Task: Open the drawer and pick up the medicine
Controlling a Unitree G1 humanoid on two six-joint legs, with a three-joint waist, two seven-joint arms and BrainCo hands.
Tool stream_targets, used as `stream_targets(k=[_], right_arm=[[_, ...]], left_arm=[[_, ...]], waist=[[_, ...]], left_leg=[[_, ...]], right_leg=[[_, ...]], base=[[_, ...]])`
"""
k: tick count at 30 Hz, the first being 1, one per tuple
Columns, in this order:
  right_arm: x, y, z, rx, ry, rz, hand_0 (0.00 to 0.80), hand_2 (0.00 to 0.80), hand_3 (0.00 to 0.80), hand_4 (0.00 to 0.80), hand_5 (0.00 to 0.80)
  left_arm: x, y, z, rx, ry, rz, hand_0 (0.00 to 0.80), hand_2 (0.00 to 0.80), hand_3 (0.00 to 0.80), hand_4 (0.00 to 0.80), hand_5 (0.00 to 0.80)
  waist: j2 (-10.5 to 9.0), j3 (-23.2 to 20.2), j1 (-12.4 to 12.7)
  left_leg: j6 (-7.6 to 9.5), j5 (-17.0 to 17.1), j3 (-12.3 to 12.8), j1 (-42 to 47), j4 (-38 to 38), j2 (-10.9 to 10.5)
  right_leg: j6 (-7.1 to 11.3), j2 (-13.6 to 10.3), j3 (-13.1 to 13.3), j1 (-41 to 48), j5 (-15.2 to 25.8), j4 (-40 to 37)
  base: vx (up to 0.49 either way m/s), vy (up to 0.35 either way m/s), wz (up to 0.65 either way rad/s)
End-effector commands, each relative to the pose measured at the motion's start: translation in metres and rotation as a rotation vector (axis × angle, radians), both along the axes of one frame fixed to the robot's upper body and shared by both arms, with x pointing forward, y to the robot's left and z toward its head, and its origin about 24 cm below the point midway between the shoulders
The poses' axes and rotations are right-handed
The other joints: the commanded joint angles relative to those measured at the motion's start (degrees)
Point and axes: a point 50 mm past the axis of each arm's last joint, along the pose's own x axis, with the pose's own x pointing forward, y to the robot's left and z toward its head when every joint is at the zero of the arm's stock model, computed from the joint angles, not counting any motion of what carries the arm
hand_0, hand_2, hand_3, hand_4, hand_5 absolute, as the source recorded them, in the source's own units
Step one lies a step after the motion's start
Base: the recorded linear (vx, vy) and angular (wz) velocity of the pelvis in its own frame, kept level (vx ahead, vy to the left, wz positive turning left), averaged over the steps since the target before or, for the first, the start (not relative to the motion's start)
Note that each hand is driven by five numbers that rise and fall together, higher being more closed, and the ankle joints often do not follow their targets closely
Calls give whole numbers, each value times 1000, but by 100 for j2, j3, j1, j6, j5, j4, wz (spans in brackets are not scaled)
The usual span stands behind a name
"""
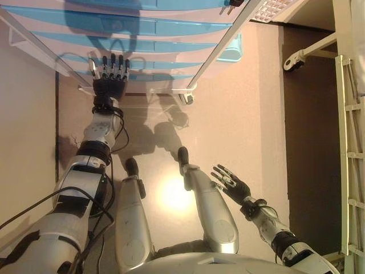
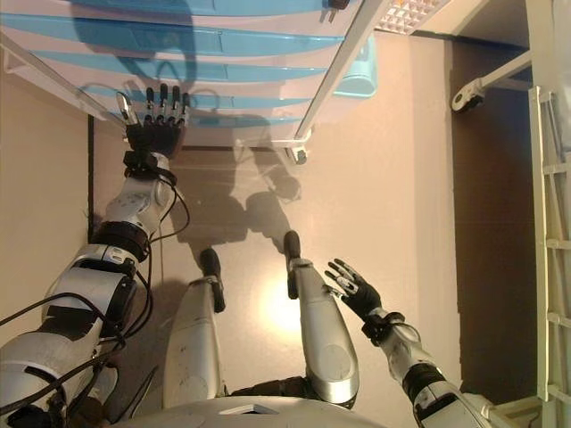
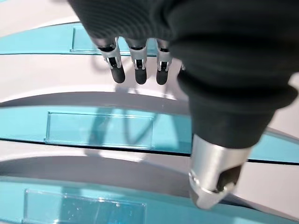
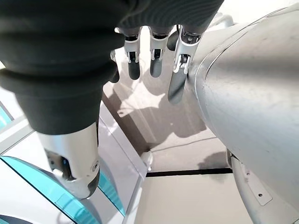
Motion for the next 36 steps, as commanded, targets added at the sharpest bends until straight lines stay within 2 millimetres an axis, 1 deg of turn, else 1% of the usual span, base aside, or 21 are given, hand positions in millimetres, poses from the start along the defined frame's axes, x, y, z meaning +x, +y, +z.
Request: stream_targets(k=[1,4,5,6,12,17,22,23,24,25,30,36], right_arm=[[-56,18,-27,39,145,135,0,0,0,0,0],[-58,17,-27,45,147,133,0,0,0,0,0],[-58,17,-27,46,147,133,0,0,0,0,0],[-58,17,-27,49,149,135,0,0,0,0,0],[-59,16,-28,51,150,130,0,0,0,0,0],[-60,15,-28,53,152,127,0,0,0,0,0],[-60,15,-27,59,156,117,0,0,0,0,0],[-58,15,-27,61,154,114,0,0,0,0,0],[-58,14,-26,62,155,111,0,0,0,0,0],[-58,14,-26,63,155,108,0,0,0,0,0],[-57,12,-26,59,156,105,0,0,0,0,0],[-57,8,-27,52,163,102,0,0,0,0,0]], left_arm=[[3,-11,110,34,-370,-38,0,0,0,0,0],[-1,-13,124,47,-428,-46,0,0,0,0,0],[-1,-13,124,49,-431,-47,0,0,0,0,0],[-3,-16,133,61,-464,-57,0,0,0,0,0],[-13,-30,154,93,-578,-117,0,0,0,0,0],[-20,-46,165,132,-631,-159,0,0,0,0,0],[-33,-68,175,149,-710,-200,0,0,0,0,0],[-36,-72,178,156,-728,-207,0,0,0,0,0],[-39,-76,180,157,-739,-214,0,0,0,0,0],[-41,-79,181,160,-748,-221,0,0,0,0,0],[-50,-92,185,180,-798,-235,0,0,0,0,0],[-62,-100,191,180,-853,-236,0,0,0,0,0]], waist=[[-34,-96,5],[-48,-96,21],[-51,-96,23],[-56,-96,28],[-46,-96,68],[-46,-96,107],[-34,-96,163],[-41,-96,170],[-64,-96,172],[-61,-96,180],[-36,-96,217],[-7,-96,249]], left_leg=[[162,-171,322,-61,-29,-142],[160,-179,318,-33,-41,-132],[160,-178,319,-31,-43,-131],[153,-179,315,-18,-53,-123],[154,-170,284,39,-131,-161],[146,-150,251,87,-205,-180],[142,-127,224,158,-294,-216],[139,-89,221,156,-329,-227],[160,67,284,72,-342,-236],[155,77,280,79,-357,-238],[143,103,283,136,-424,-259],[135,139,261,184,-471,-303]], right_leg=[[99,85,-77,129,272,-386],[94,89,-81,190,280,-432],[94,89,-81,193,282,-435],[94,91,-82,219,284,-457],[93,97,-72,285,298,-527],[97,88,-86,360,314,-605],[102,72,-131,453,337,-687],[102,60,-143,454,359,-709],[68,33,-178,391,475,-740],[71,28,-185,399,478,-748],[82,-4,-216,451,485,-785],[88,-44,-228,513,502,-830]], base=[[0,0,0],[0,0,0],[0,0,0],[0,0,0],[0,0,0],[14,-7,4],[0,-2,1],[-89,-26,4],[-89,-26,5],[-82,-20,4],[1,0,1],[11,7,2]])
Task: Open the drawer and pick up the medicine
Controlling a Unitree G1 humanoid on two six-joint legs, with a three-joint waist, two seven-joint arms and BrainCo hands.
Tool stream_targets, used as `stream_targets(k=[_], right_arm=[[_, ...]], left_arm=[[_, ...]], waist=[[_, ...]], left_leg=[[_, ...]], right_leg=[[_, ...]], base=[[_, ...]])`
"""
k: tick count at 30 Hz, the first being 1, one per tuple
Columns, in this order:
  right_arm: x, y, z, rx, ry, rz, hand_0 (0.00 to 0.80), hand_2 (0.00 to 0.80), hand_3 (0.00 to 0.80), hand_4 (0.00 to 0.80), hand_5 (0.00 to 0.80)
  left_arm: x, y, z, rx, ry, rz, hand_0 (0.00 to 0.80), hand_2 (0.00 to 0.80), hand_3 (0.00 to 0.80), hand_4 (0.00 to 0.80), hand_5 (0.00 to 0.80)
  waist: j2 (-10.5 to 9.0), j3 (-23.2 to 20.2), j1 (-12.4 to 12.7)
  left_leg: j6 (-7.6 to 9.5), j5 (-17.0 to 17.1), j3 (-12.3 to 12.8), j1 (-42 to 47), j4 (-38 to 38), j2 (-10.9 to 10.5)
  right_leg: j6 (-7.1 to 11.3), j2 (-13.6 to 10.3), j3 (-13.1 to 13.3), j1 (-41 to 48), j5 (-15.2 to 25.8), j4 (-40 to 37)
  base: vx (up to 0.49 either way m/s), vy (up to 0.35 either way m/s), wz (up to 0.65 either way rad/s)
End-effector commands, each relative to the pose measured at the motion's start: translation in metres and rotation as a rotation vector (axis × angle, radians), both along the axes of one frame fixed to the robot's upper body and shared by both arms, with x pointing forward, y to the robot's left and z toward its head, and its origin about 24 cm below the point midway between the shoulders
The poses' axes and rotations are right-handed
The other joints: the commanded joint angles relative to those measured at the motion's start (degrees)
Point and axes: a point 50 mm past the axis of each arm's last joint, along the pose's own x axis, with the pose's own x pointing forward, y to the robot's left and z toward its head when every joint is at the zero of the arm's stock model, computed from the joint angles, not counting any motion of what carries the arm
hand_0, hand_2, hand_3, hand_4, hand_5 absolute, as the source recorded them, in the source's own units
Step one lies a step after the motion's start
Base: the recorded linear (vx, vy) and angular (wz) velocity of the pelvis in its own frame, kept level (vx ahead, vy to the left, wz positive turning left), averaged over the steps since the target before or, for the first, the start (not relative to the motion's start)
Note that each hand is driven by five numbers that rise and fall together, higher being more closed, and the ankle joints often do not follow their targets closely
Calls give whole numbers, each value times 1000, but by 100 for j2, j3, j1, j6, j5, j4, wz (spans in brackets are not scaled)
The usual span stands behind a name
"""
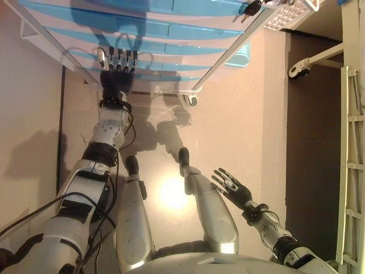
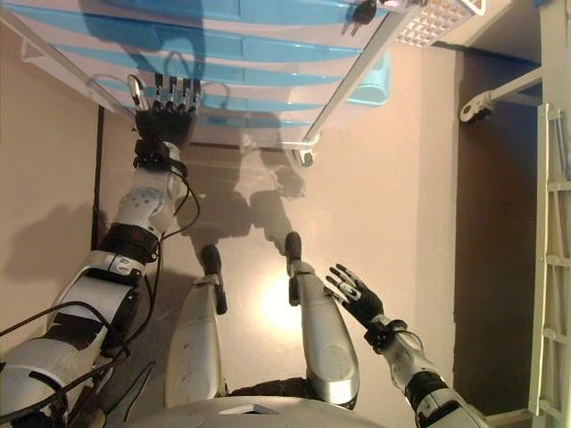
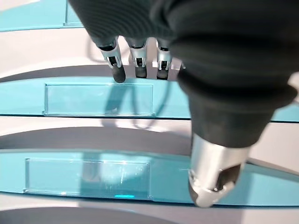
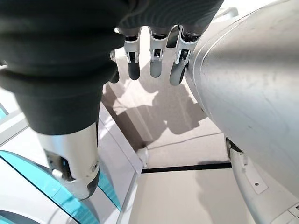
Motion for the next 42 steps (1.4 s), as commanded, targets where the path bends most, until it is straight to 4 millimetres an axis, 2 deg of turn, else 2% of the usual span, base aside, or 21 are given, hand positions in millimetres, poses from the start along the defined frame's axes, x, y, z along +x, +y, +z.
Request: stream_targets(k=[1,2,3,4,10,15,26,34,42], right_arm=[[-45,10,-21,22,142,115,0,0,0,0,0],[-45,10,-22,21,143,116,0,0,0,0,0],[-45,10,-21,21,144,117,0,0,0,0,0],[-45,9,-22,20,147,116,0,0,0,0,0],[-46,9,-23,21,148,117,0,0,0,0,0],[-44,8,-22,10,146,121,0,0,0,0,0],[-42,9,-22,-4,143,128,0,0,0,0,0],[-39,11,-20,-18,132,136,0,0,0,0,0],[-35,12,-18,-30,124,132,0,0,0,0,0]], left_arm=[[-56,-67,168,136,-817,-237,0,0,0,0,0],[-57,-67,169,140,-822,-235,0,0,0,0,0],[-57,-66,168,144,-827,-231,104,104,104,104,104],[-58,-66,169,140,-831,-224,800,800,800,800,800],[-53,-62,161,138,-794,-214,800,800,800,800,800],[-43,-54,144,118,-736,-212,800,800,800,800,800],[-22,-23,91,79,-571,-197,800,800,800,800,800],[-19,-2,45,29,-478,-182,800,800,800,800,800],[-22,11,10,13,-407,-172,800,800,800,800,800]], waist=[[7,-91,79],[8,-91,83],[7,-91,85],[8,-91,95],[3,-91,128],[24,-91,157],[36,-91,253],[50,-91,340],[62,-91,423]], left_leg=[[141,-169,229,-110,120,-289],[143,-165,226,-97,104,-293],[144,-161,222,-89,91,-298],[142,-151,209,-90,83,-304],[132,-142,174,-73,78,-316],[125,-129,157,-44,60,-326],[111,-93,73,19,41,-316],[111,-40,-8,71,-34,-302],[103,2,-82,120,-83,-302]], right_leg=[[127,-17,-78,129,224,-197],[128,-17,-77,137,224,-203],[128,-17,-76,141,223,-206],[131,-19,-76,142,228,-206],[129,-11,-102,173,210,-202],[127,-16,-114,197,186,-184],[117,4,-204,259,106,-91],[96,43,-306,305,36,-30],[90,62,-408,352,3,-7]], base=[[0,0,0],[0,0,0],[13,2,3],[9,-2,4],[0,0,0],[0,0,0],[1,1,-1],[-11,-3,3],[-24,-10,7]])
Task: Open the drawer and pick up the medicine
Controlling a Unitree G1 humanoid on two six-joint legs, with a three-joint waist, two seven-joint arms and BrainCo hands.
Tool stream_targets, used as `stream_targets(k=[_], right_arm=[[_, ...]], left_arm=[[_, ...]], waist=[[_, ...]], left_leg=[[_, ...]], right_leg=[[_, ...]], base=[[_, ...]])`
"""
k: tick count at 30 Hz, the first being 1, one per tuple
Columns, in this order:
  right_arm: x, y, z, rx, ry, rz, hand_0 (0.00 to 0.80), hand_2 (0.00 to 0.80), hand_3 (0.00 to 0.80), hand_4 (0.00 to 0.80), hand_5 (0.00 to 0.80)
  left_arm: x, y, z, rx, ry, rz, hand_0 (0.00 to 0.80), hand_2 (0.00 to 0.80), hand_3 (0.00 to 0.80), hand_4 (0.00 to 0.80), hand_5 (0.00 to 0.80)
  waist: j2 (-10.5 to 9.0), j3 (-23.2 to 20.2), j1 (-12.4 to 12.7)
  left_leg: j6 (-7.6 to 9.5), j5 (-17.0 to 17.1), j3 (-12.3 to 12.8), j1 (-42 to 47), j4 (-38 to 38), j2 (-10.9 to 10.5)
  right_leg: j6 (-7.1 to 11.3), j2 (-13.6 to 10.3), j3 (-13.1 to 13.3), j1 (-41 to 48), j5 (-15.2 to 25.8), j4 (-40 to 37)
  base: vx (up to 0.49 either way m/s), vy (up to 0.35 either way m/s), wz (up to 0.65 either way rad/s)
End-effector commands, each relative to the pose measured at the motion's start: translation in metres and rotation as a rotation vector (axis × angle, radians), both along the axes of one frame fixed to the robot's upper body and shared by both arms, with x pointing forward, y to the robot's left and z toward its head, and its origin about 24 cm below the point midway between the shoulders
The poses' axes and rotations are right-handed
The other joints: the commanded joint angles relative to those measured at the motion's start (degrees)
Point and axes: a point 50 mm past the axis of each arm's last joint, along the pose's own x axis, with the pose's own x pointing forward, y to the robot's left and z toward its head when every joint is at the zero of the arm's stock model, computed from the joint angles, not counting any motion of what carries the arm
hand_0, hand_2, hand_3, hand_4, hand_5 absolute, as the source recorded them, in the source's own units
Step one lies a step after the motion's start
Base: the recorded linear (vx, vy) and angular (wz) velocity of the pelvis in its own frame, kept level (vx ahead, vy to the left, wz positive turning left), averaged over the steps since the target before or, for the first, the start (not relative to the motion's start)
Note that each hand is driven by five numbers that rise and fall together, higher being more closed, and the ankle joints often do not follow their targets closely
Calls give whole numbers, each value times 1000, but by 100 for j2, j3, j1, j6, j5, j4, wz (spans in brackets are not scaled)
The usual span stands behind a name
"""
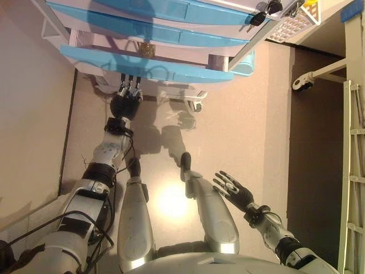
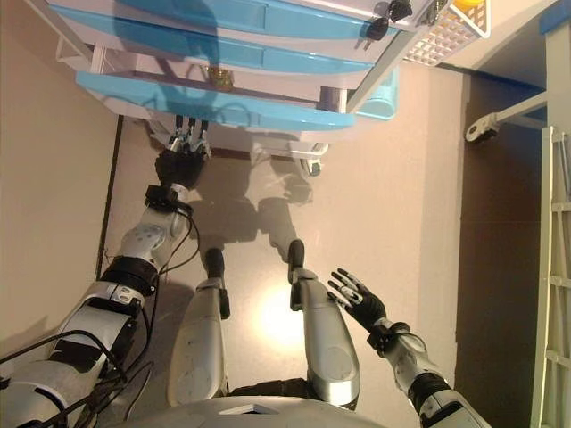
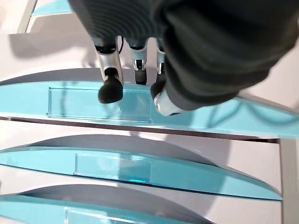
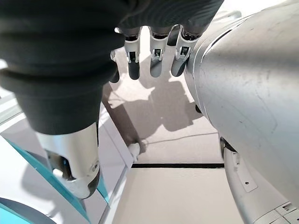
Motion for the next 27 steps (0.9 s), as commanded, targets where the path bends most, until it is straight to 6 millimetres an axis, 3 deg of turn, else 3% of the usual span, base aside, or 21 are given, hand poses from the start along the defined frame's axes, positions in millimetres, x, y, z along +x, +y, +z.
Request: stream_targets(k=[1,4,16,17,27], right_arm=[[-32,18,-15,9,99,112,0,0,0,0,0],[-32,18,-14,2,93,115,0,0,0,0,0],[-25,14,-11,-25,81,103,0,0,0,0,0],[-25,14,-11,-25,81,103,0,0,0,0,0],[-22,8,-8,-44,75,82,0,0,0,0,0]], left_arm=[[2,7,76,-38,-414,-34,800,800,800,800,800],[-1,9,64,-37,-396,-36,800,800,800,800,800],[-34,14,-23,-87,-247,-53,800,800,800,800,800],[-34,14,-23,-87,-247,-53,800,800,800,800,800],[-80,9,-85,-162,-167,-52,800,800,800,800,800]], waist=[[61,-95,186],[77,-95,210],[196,-95,425],[197,-95,424],[311,-95,634]], left_leg=[[187,-235,120,-177,308,-236],[188,-221,92,-161,296,-244],[180,-89,-39,-30,110,-264],[180,-88,-40,-27,108,-265],[210,-10,-220,-4,18,-354]], right_leg=[[80,126,-76,114,28,28],[76,129,-102,133,14,43],[73,103,-313,270,-23,22],[73,103,-314,273,-23,20],[77,58,-454,280,-87,105]], base=[[-29,-5,6],[-24,-1,4],[-29,8,5],[-29,17,3],[-17,21,10]])
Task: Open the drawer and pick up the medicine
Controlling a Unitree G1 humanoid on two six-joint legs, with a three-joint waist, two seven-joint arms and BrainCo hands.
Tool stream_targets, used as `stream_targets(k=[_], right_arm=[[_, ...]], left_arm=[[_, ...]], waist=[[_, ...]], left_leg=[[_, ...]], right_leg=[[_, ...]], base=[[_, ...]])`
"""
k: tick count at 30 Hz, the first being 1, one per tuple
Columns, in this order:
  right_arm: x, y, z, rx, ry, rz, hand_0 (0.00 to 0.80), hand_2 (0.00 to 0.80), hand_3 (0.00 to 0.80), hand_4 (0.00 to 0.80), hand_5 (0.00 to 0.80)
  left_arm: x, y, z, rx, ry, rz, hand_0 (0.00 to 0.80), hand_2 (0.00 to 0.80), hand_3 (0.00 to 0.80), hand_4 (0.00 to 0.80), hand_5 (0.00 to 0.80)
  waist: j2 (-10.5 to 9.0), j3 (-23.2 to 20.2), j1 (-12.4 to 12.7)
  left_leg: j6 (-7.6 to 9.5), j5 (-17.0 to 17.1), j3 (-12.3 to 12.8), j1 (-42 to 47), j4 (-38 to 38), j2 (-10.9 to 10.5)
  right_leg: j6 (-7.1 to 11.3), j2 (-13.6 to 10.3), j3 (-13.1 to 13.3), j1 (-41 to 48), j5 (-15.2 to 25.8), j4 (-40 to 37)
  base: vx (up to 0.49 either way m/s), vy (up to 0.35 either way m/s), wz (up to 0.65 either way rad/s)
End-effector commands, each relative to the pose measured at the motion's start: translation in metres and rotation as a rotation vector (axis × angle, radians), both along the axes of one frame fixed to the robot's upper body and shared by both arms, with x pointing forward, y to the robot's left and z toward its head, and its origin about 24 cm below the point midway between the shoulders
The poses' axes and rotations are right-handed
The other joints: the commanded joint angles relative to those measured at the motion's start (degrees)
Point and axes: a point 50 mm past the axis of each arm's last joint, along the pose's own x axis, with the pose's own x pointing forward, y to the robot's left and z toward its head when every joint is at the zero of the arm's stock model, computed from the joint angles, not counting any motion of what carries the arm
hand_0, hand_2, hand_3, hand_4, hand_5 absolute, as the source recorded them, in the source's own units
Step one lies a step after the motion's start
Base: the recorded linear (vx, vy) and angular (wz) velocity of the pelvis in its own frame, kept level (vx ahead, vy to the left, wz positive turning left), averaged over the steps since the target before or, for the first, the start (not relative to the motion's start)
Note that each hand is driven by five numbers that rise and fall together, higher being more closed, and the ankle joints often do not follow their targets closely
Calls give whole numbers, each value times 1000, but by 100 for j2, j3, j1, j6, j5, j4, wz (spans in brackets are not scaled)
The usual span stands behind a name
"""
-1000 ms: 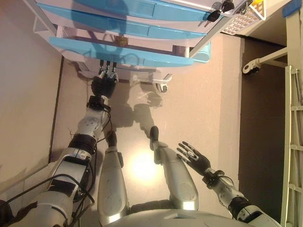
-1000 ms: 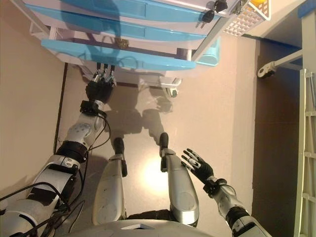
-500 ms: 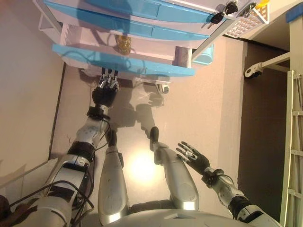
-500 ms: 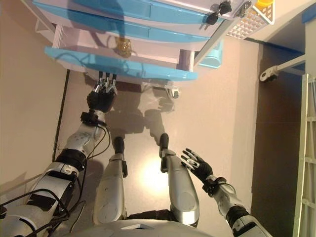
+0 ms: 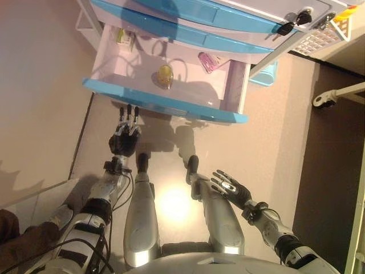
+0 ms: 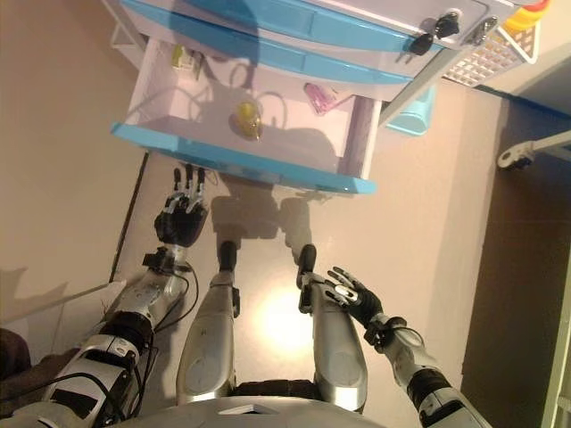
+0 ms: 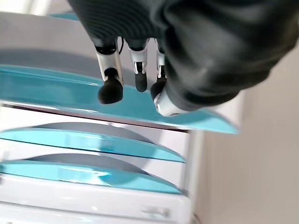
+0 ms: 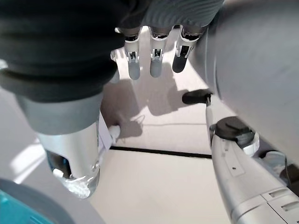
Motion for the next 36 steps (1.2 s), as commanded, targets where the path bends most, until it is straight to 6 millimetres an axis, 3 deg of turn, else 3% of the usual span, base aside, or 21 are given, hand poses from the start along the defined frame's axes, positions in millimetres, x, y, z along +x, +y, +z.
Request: stream_targets(k=[1,16,17,21,27,31,36], right_arm=[[-29,3,-13,-5,74,34,0,0,0,0,0],[-26,-5,-11,-17,66,-11,0,0,0,0,0],[-26,-7,-11,-26,64,-28,0,0,0,0,0],[-22,-18,-11,-92,42,-123,0,0,0,0,0],[-12,-50,3,-305,-45,-414,0,0,0,0,0],[-1,-67,36,-333,-191,-612,0,0,0,0,0],[-3,-88,107,-442,-536,-739,0,0,0,0,0]], left_arm=[[-9,-7,0,-52,-81,-15,800,800,800,800,800],[-72,0,-76,-106,289,51,800,800,800,800,800],[-77,0,-81,-110,330,50,0,0,0,0,0],[-89,4,-97,-74,478,76,0,0,0,0,0],[-110,20,-118,19,719,156,0,0,0,0,0],[-125,39,-124,138,865,230,0,0,0,0,0],[-168,55,-136,181,1007,292,0,0,0,0,0]], waist=[[-27,-215,21],[39,-215,239],[61,-215,251],[135,-215,275],[158,-215,250],[52,-215,165],[-104,-325,26]], left_leg=[[319,-263,71,-292,511,-349],[323,-218,-120,-254,405,-410],[328,-214,-129,-243,388,-417],[331,-203,-146,-177,326,-456],[323,-203,-127,38,192,-478],[338,-224,-75,254,87,-437],[410,-317,62,567,-40,-380]], right_leg=[[253,83,-125,118,108,-56],[244,79,-275,187,-11,-21],[245,65,-287,188,-26,-10],[254,28,-304,225,-50,-3],[313,-16,-236,407,-43,-91],[388,-22,-149,614,32,-242],[490,-40,3,917,101,-488]], base=[[-12,38,7],[-7,6,4],[0,0,0],[-10,32,6],[27,26,4],[49,1,0],[77,9,-2]])
